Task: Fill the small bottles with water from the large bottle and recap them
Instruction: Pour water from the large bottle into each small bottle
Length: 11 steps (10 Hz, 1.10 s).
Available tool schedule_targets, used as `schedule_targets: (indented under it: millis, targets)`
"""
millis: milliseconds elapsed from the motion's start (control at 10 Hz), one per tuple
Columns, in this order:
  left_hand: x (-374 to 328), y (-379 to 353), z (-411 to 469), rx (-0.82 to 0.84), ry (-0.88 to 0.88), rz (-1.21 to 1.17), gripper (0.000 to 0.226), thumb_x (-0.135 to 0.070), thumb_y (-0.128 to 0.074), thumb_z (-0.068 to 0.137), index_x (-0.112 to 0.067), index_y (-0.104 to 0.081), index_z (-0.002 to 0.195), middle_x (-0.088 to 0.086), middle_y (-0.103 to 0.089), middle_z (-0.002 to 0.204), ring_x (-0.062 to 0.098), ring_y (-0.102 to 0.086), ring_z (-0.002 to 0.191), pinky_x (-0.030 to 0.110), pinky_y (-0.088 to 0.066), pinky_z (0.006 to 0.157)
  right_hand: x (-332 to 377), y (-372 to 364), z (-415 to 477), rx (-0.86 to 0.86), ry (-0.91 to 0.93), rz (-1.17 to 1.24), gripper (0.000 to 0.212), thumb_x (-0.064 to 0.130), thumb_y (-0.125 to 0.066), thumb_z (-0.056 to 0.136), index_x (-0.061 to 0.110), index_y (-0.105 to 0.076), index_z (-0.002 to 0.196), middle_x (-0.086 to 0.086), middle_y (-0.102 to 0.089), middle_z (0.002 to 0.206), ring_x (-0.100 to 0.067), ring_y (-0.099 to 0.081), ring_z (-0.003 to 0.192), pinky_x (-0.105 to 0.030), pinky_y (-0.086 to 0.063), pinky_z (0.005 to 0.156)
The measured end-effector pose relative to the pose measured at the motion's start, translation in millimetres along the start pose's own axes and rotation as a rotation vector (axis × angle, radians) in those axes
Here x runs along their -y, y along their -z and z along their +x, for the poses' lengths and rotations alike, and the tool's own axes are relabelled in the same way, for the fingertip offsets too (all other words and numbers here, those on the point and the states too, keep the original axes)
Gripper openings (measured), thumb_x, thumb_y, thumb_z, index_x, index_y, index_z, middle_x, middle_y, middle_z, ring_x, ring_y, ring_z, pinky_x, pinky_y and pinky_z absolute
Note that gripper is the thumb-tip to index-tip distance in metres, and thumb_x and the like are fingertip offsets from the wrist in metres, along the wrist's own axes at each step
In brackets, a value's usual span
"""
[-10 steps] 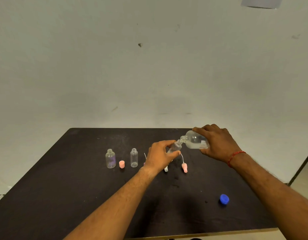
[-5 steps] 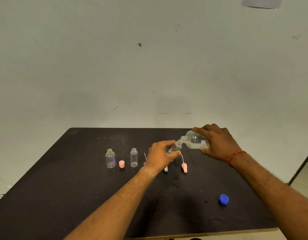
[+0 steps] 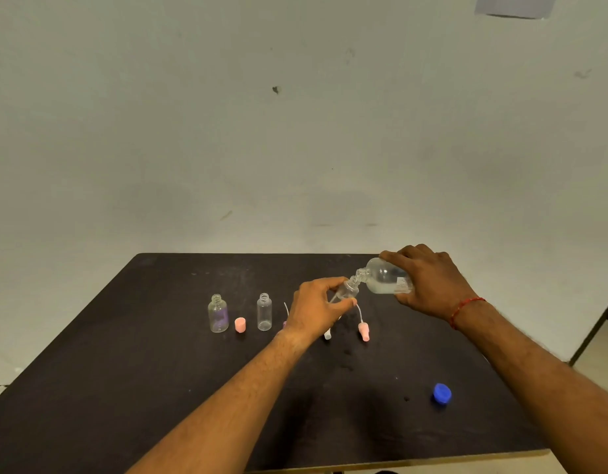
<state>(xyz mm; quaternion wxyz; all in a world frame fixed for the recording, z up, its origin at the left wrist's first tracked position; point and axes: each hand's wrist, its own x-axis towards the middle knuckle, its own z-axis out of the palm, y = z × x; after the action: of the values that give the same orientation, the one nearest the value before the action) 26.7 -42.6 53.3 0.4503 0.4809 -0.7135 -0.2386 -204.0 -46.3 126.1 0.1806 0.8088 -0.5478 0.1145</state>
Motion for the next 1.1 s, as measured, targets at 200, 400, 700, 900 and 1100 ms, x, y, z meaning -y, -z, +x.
schedule_targets:
  millis: [200,400,700,900,1100]
  targets:
    - [-1.2,-0.2,1.0,-0.001,0.0,-0.009,0.024,-0.034,-0.077,0.085,-0.036,-0.074,0.109,-0.027,-0.067,0.086,0.004,-0.068,0.083,0.03,-0.06,0.077,-0.7,0.1,-0.1,0.006,-0.004,-0.009,0.076,0.042,-0.071,0.076,0.034,-0.038,0.143,0.002,-0.056,0.125,-0.021,-0.049,0.115,-0.039,-0.045,0.089]
    - [-1.5,-0.8,1.0,0.006,0.013,-0.025,0.025,-0.033,-0.077,0.085,-0.035,-0.074,0.11,-0.028,-0.066,0.084,0.004,-0.068,0.085,0.034,-0.062,0.076,-0.7,0.9,0.2,0.008,-0.006,-0.012,0.077,0.042,-0.072,0.076,0.033,-0.037,0.144,0.001,-0.056,0.127,-0.021,-0.049,0.116,-0.04,-0.045,0.091]
    - [0.3,-2.0,1.9,0.014,0.007,-0.027,0.023,-0.035,-0.077,0.084,-0.04,-0.073,0.107,-0.019,-0.074,0.092,0.002,-0.068,0.08,0.036,-0.062,0.074,-1.5,-1.3,0.0,0.013,-0.008,-0.012,0.078,0.044,-0.073,0.076,0.034,-0.036,0.145,0.001,-0.055,0.128,-0.021,-0.048,0.118,-0.04,-0.045,0.093]
    - [1.0,-4.2,2.9,0.031,0.016,-0.026,0.029,-0.034,-0.077,0.085,-0.036,-0.073,0.114,-0.023,-0.069,0.094,0.003,-0.068,0.084,0.036,-0.062,0.077,-3.8,-2.3,-0.9,0.008,-0.006,-0.011,0.077,0.043,-0.073,0.076,0.034,-0.037,0.144,0.001,-0.055,0.127,-0.021,-0.048,0.117,-0.04,-0.045,0.092]
    - [2.7,-6.6,3.4,0.03,0.011,-0.017,0.026,-0.036,-0.077,0.085,-0.038,-0.073,0.111,-0.022,-0.071,0.094,0.003,-0.067,0.08,0.034,-0.061,0.075,-4.5,-3.7,-2.6,0.008,-0.015,-0.011,0.078,0.044,-0.072,0.076,0.034,-0.036,0.144,0.002,-0.055,0.128,-0.02,-0.048,0.117,-0.039,-0.045,0.093]
